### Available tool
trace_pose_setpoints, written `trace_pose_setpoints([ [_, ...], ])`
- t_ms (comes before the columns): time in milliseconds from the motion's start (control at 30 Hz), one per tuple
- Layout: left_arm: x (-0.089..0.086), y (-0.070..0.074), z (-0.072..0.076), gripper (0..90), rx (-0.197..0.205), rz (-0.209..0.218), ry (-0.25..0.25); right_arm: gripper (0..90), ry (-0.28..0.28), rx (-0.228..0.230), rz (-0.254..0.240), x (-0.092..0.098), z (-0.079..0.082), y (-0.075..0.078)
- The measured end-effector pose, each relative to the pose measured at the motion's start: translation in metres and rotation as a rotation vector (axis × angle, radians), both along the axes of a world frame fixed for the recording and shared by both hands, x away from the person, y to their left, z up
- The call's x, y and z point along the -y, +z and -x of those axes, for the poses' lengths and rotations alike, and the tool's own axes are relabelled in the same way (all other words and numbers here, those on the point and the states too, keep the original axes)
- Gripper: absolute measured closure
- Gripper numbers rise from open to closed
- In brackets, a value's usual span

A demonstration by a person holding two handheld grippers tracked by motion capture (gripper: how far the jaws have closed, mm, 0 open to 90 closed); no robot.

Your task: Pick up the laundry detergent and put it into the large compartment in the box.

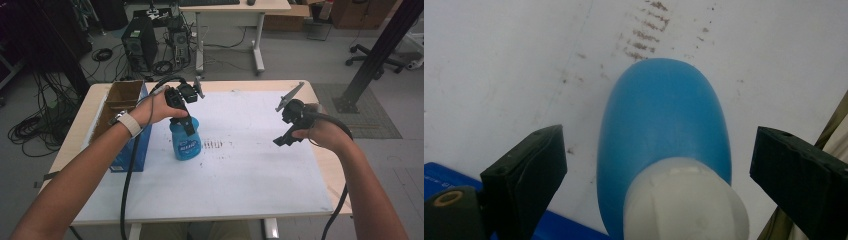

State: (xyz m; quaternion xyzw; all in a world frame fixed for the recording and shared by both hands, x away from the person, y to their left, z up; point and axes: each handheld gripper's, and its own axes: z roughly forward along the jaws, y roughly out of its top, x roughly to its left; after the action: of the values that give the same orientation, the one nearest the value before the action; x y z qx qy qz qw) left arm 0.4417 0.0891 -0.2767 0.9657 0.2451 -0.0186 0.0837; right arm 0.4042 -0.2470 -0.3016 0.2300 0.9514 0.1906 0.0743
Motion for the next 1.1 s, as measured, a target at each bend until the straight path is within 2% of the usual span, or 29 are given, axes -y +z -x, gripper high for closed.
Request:
trace_pose_setpoints([
  [600,0.003,-0.014,0.000,9.1,-0.001,-0.018,-0.002,8.3,0.001,-0.002,-0.001,0.000,0.000,-0.001],
  [1100,0.004,-0.016,-0.002,20.4,-0.006,-0.022,-0.007,8.3,0.003,-0.010,-0.001,0.001,-0.001,-0.004],
])
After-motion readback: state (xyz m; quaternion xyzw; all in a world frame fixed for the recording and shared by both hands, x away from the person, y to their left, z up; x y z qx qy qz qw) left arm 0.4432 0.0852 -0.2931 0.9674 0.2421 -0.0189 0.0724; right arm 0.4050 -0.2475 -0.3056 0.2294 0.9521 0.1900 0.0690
